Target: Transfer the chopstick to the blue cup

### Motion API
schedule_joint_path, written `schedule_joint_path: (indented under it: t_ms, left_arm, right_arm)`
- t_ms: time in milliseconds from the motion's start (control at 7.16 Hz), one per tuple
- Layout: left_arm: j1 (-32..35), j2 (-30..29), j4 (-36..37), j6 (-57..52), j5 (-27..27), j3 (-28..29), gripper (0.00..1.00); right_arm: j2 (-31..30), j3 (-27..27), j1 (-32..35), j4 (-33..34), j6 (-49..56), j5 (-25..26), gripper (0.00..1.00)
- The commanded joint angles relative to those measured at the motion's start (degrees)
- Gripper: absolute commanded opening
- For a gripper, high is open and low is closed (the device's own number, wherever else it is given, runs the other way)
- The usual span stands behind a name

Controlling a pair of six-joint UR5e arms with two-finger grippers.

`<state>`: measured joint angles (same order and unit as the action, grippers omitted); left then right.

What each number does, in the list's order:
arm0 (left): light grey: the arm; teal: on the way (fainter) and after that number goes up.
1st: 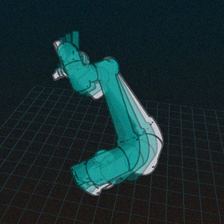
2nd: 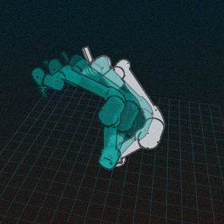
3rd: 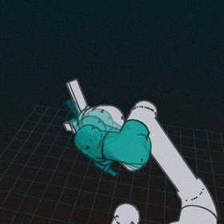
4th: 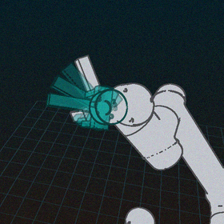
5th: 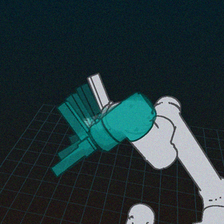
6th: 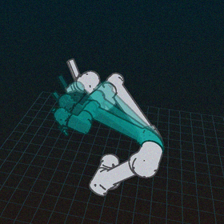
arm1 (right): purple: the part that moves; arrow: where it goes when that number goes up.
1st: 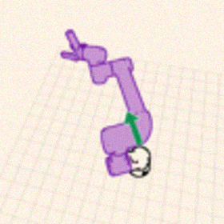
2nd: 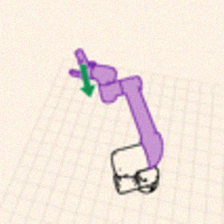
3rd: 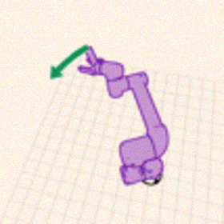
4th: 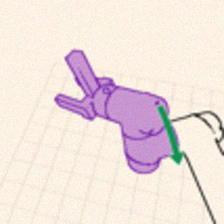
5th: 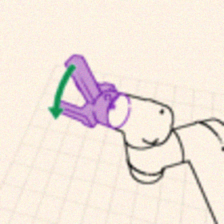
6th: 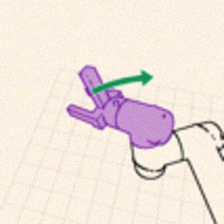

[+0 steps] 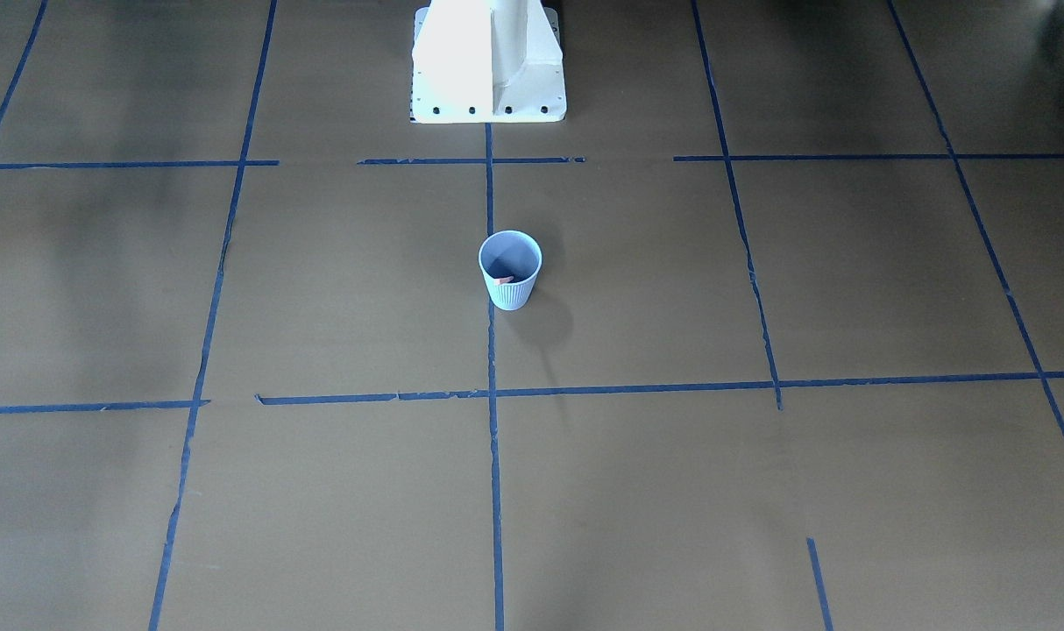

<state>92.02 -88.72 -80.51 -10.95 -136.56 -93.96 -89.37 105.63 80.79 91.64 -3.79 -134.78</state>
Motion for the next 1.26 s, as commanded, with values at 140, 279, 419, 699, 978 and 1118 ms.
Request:
schedule_joint_path:
  t_ms: [140, 279, 419, 699, 978, 1118]
  left_arm:
    - [0.0, 0.6, -8.2, 0.3, -0.1, 6.2, 1.0]
    - [-0.1, 0.1, -8.0, 1.6, 0.0, 6.0, 1.0]
    - [-0.1, -0.2, -7.3, 4.8, -0.1, 5.5, 1.0]
    - [-0.2, -0.4, -7.6, 6.0, -0.1, 5.5, 1.0]
    - [-0.2, -0.4, -7.7, 6.0, -0.1, 5.5, 1.0]
    - [-0.2, -0.4, -7.8, 6.0, -0.1, 5.5, 1.0]
  right_arm:
    - [-2.6, -3.9, 3.6, -0.3, 1.7, -1.5, 1.0]
    - [-3.0, -4.6, 4.4, -0.1, 1.1, -1.4, 1.0]
    - [-3.7, -7.8, 6.6, -0.1, 1.2, -1.7, 1.0]
    - [-3.9, -12.8, 11.0, -0.3, 2.6, -1.4, 1.0]
    - [-4.3, -12.6, 13.3, 0.2, 4.0, -1.2, 1.0]
    - [-4.8, -12.9, 13.4, -0.1, 4.1, -1.4, 1.0]
